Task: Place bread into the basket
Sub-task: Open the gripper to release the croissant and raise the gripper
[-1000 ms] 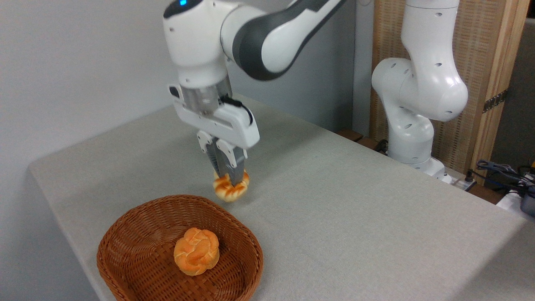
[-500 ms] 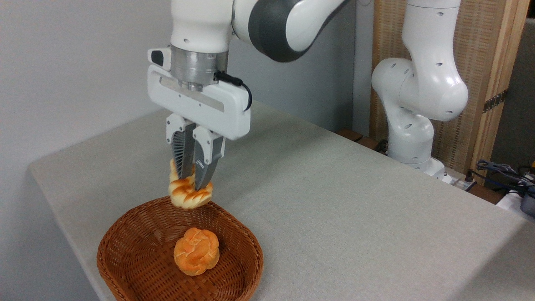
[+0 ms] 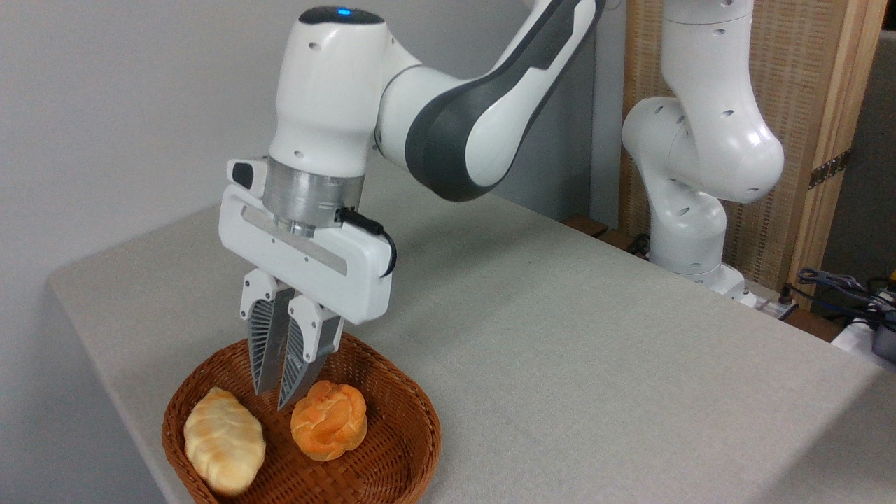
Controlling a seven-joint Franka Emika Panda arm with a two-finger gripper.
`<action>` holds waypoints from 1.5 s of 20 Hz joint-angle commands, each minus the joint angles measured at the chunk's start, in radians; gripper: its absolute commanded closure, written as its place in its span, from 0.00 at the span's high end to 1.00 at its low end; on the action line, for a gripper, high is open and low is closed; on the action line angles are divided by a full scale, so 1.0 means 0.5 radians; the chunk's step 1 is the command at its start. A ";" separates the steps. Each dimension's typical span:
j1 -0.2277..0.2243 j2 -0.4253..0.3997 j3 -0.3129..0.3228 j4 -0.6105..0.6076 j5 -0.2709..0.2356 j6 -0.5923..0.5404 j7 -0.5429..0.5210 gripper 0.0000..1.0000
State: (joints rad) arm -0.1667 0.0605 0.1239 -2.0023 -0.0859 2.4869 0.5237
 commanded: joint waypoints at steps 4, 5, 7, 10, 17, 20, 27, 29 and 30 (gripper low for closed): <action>-0.013 -0.023 0.016 0.019 -0.003 -0.007 0.030 1.00; -0.016 -0.041 0.013 0.019 0.000 -0.049 0.029 1.00; -0.016 -0.102 0.010 0.028 0.006 -0.227 0.029 1.00; -0.016 -0.149 0.007 0.151 0.006 -0.640 0.032 1.00; -0.016 -0.207 0.019 0.338 0.006 -1.200 0.284 1.00; -0.016 -0.207 0.019 0.338 0.003 -1.325 0.461 1.00; -0.013 -0.210 0.025 0.338 0.006 -1.360 0.496 1.00; -0.013 -0.210 0.038 0.338 0.012 -1.363 0.477 1.00; -0.013 -0.210 0.041 0.341 0.055 -1.369 0.474 1.00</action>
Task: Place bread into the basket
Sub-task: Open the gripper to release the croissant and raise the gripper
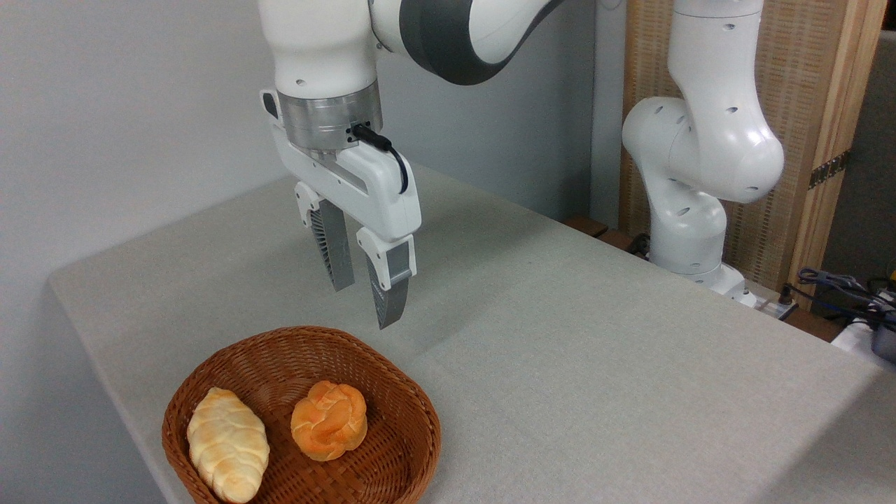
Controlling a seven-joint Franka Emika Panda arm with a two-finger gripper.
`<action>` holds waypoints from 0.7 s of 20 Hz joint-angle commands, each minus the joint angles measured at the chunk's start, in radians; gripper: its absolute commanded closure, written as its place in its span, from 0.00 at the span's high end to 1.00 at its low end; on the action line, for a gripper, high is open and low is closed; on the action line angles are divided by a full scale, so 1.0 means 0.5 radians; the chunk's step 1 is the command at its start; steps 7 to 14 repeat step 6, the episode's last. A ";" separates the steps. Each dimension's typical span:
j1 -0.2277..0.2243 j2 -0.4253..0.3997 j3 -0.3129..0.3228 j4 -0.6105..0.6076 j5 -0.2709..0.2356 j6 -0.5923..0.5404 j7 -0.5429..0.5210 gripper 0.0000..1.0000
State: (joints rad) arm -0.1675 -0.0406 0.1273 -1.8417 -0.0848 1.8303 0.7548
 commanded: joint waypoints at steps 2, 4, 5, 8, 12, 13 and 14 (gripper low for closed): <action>-0.012 -0.008 0.034 0.020 0.099 -0.059 -0.009 1.00; -0.012 -0.008 0.052 0.023 0.059 -0.050 -0.147 1.00; -0.012 -0.008 0.052 0.026 0.056 -0.047 -0.190 1.00; -0.012 -0.008 0.052 0.029 0.056 -0.046 -0.190 1.00; -0.012 -0.008 0.052 0.029 0.056 -0.046 -0.190 1.00; -0.012 -0.008 0.052 0.029 0.056 -0.046 -0.190 1.00; -0.012 -0.008 0.052 0.029 0.056 -0.046 -0.190 1.00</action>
